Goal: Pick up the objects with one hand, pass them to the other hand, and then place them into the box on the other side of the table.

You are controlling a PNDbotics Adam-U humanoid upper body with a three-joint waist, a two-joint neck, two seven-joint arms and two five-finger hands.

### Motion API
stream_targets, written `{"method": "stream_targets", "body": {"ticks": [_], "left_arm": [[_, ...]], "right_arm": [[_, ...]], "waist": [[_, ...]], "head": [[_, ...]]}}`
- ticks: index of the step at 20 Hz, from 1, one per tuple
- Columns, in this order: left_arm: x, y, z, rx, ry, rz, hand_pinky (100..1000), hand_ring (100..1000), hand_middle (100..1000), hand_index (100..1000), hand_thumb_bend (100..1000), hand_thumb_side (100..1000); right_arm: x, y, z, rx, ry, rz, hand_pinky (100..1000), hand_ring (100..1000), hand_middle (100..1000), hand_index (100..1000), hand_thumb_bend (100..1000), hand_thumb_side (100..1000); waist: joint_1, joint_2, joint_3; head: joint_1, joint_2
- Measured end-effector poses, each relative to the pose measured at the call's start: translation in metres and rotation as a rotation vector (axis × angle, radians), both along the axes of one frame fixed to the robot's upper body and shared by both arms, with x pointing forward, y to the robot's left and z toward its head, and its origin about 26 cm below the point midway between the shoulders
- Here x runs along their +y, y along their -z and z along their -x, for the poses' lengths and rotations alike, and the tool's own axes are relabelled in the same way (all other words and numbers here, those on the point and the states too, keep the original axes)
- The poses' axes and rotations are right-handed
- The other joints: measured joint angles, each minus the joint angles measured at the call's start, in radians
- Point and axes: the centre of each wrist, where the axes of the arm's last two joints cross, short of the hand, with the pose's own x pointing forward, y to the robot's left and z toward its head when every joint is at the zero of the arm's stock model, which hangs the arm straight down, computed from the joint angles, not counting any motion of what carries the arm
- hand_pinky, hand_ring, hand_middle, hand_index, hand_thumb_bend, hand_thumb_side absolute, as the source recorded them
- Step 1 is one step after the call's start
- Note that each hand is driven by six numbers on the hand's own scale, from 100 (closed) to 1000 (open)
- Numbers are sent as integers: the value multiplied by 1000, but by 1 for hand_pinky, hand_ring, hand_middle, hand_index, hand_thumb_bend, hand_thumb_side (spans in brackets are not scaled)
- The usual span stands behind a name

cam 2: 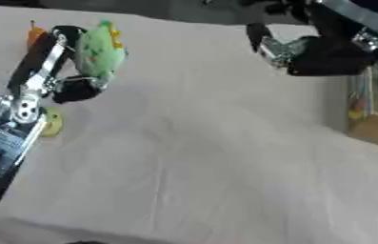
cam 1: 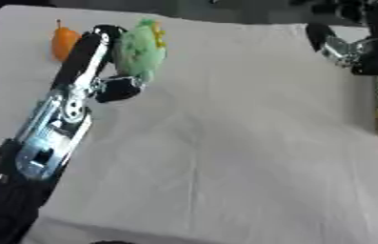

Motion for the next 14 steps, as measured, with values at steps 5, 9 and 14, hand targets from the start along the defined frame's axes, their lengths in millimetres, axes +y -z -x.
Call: {"method": "stream_targets", "body": {"ticks": [5,9,14], "left_arm": [[-9,14,-1,-21,6,59,595,595,549,591,100,100],[-16,22,-1,-55,13,134,596,594,548,592,100,100],[-26,30,-2,-87,24,163,595,594,548,592,100,100]], "right_arm": [[20,-4,2,-13,-26,71,946,974,836,917,100,410],[36,-10,2,-69,-24,142,937,965,831,910,100,386],[56,-12,-2,-120,-42,215,929,958,828,905,181,330]], "waist": [[-9,-3,-10],[-17,-3,-20],[-22,-4,-23]], "head": [[-6,0],[-6,1],[-6,4]]}}
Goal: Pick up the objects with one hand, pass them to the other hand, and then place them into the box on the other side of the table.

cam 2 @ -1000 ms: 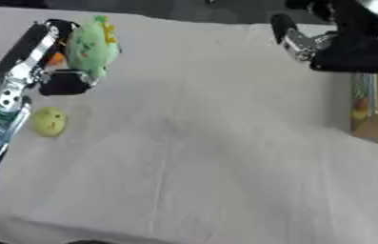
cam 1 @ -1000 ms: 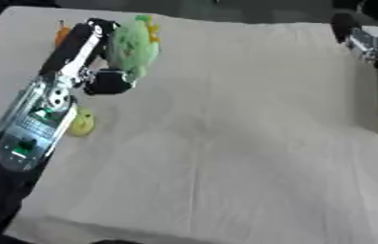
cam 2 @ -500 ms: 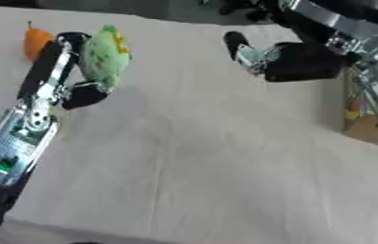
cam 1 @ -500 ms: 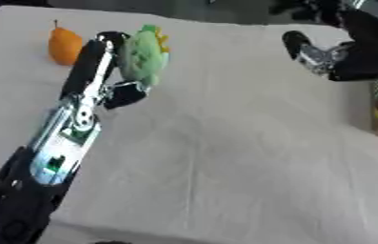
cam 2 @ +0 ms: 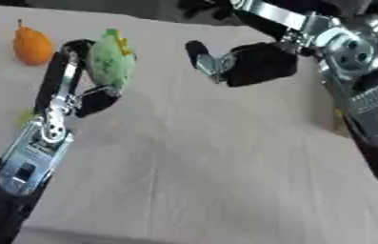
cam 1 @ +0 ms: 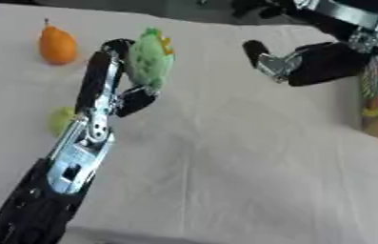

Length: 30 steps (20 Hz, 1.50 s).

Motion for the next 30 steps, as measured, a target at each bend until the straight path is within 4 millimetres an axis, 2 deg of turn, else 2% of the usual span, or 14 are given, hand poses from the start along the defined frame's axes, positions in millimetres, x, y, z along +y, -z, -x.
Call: {"method": "stream_targets", "body": {"ticks": [3,12,20,30], "left_arm": [[-3,3,-1,-9,3,-1,595,593,547,591,100,100],[-10,8,-3,-49,13,-11,594,592,545,591,100,100],[-18,11,-4,-92,16,-41,591,590,542,590,100,100],[-27,17,-5,-121,1,-52,584,584,533,589,100,100]], "right_arm": [[11,0,-5,-23,-7,34,926,954,826,904,209,315],[36,6,-21,-85,3,128,909,941,818,896,316,401],[54,21,-38,-102,16,198,901,937,816,893,322,434],[62,34,-53,-126,107,201,888,931,811,889,308,478]], "waist": [[0,0,0],[-2,0,4],[-5,0,13],[-6,0,22]], "head": [[0,5],[-1,9],[-8,14],[-18,14]]}}
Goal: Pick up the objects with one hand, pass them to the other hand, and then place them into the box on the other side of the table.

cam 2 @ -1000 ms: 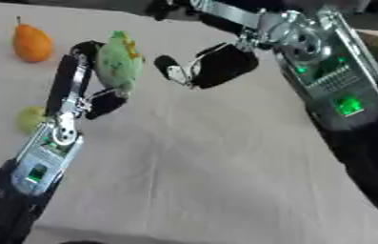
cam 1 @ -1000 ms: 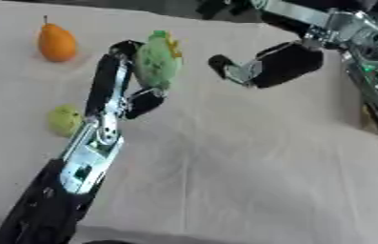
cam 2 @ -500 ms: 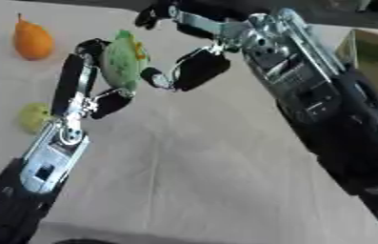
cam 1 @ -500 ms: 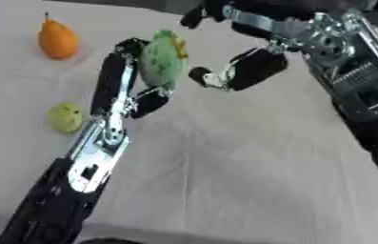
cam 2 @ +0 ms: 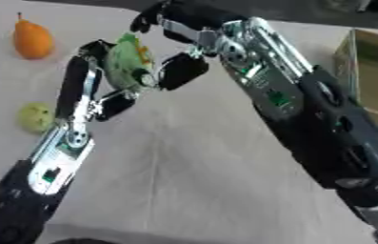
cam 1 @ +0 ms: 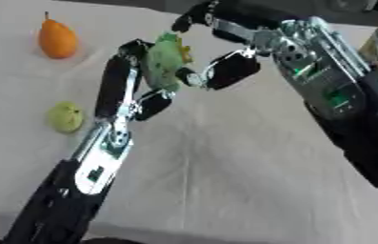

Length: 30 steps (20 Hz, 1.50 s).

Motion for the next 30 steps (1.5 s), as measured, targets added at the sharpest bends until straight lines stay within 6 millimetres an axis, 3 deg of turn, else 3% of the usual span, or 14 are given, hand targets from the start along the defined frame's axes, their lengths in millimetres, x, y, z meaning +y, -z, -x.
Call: {"method": "stream_targets", "body": {"ticks": [12,16,23,27,30], "left_arm": [[-4,3,0,-16,-10,2,580,581,529,588,100,100],[-5,3,-1,-21,-14,-2,580,582,530,591,100,100],[-8,5,-2,-26,-16,-20,579,582,530,594,100,100],[-9,5,-2,-32,-15,-25,581,584,533,598,100,100],[-10,5,-2,-32,-11,-25,594,599,557,625,100,100]], "right_arm": [[5,14,-12,34,33,13,877,926,804,887,275,529],[7,16,-14,62,36,14,874,930,739,859,225,519],[8,18,-15,170,45,-45,866,868,601,798,104,411],[8,18,-16,231,54,-90,880,836,551,760,100,282],[7,18,-16,273,54,-138,881,817,505,710,100,256]], "waist": [[-1,0,6],[-1,0,7],[-1,0,7],[0,0,8],[1,1,7]], "head": [[-9,0],[-11,1],[-13,1],[-16,6],[-16,9]]}}
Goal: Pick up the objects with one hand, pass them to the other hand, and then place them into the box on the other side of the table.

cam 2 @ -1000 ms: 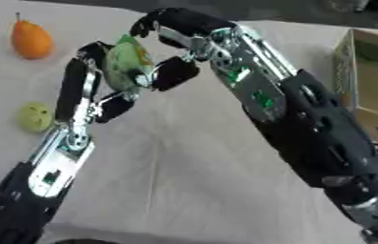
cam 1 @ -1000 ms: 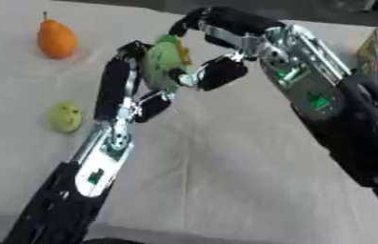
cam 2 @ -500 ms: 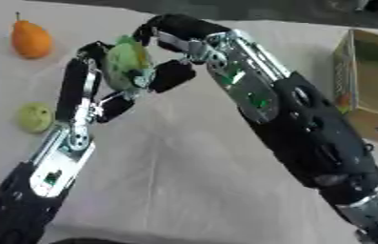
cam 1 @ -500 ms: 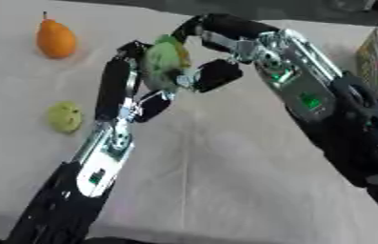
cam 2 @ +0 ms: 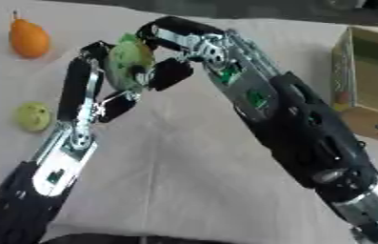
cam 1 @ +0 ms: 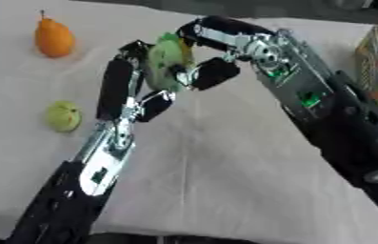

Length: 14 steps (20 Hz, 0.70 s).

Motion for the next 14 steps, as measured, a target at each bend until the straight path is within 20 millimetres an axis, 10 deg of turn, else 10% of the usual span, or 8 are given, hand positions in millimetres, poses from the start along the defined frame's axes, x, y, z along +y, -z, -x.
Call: {"method": "stream_targets", "body": {"ticks": [14], "left_arm": [[-2,0,-1,-11,-51,-19,693,734,726,866,560,252]], "right_arm": [[-13,-6,5,60,26,-92,868,781,440,634,100,197]], "waist": [[4,0,-7]], "head": [[-13,0]]}}
